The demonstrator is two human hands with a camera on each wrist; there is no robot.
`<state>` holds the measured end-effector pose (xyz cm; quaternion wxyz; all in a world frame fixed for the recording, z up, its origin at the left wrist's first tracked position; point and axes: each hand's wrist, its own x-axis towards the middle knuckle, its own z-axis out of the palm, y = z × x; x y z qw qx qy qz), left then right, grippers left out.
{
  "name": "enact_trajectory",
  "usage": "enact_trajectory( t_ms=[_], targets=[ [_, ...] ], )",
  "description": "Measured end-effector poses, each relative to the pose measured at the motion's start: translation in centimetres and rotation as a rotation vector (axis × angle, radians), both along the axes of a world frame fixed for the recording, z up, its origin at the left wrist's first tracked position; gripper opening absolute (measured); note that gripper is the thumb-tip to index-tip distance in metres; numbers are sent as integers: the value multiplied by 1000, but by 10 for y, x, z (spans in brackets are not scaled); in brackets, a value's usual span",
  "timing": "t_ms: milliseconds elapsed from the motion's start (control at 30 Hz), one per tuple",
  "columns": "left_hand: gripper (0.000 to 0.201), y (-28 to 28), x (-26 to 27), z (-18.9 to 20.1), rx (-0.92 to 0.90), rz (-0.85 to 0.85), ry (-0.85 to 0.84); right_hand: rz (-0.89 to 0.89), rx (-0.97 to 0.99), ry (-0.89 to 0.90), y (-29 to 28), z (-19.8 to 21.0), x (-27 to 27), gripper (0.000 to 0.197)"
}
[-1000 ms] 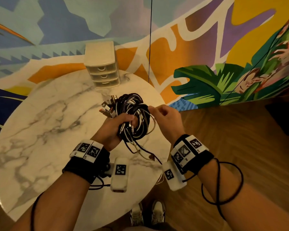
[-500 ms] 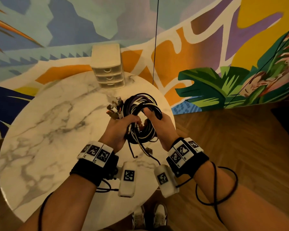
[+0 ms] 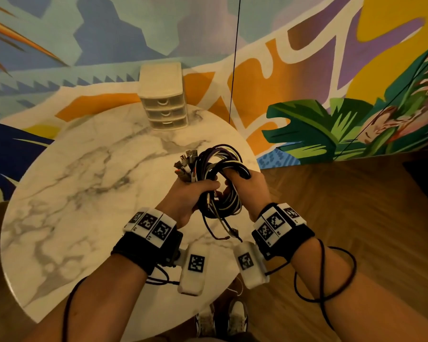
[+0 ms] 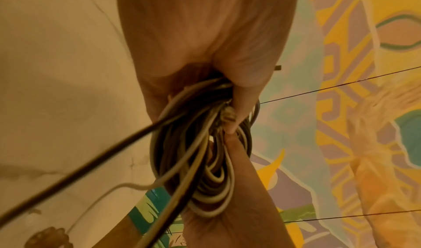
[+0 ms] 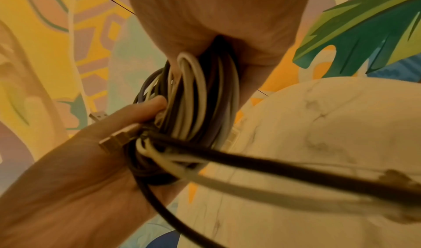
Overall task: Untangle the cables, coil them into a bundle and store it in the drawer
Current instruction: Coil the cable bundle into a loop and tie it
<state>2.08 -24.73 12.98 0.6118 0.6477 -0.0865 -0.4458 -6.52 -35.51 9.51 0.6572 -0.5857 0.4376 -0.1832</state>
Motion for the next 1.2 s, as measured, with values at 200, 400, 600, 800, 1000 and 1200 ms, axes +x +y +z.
enact_trajectory(
  t_ms=[200, 400, 600, 800, 1000, 1200],
  targets=[
    [15, 7, 2, -6, -45, 88, -66, 165, 149, -79, -2, 4, -8, 25],
    [12, 18, 3, -1, -64, -22, 71, 339, -187, -72, -4, 11, -7, 34],
    [14, 20, -3, 0, -67, -80, 46, 348, -246, -1, -13, 21, 6, 47],
    [15, 11, -2, -3, -9, 61, -122, 267, -139, -63, -10, 23, 11, 36],
    [12, 11, -6, -4, -19, 111, -154, 246, 65, -104, -10, 20, 14, 34],
    [11, 8, -8, -15, -12, 302, -142, 201, 25, -87, 8, 8, 16, 43]
  ],
)
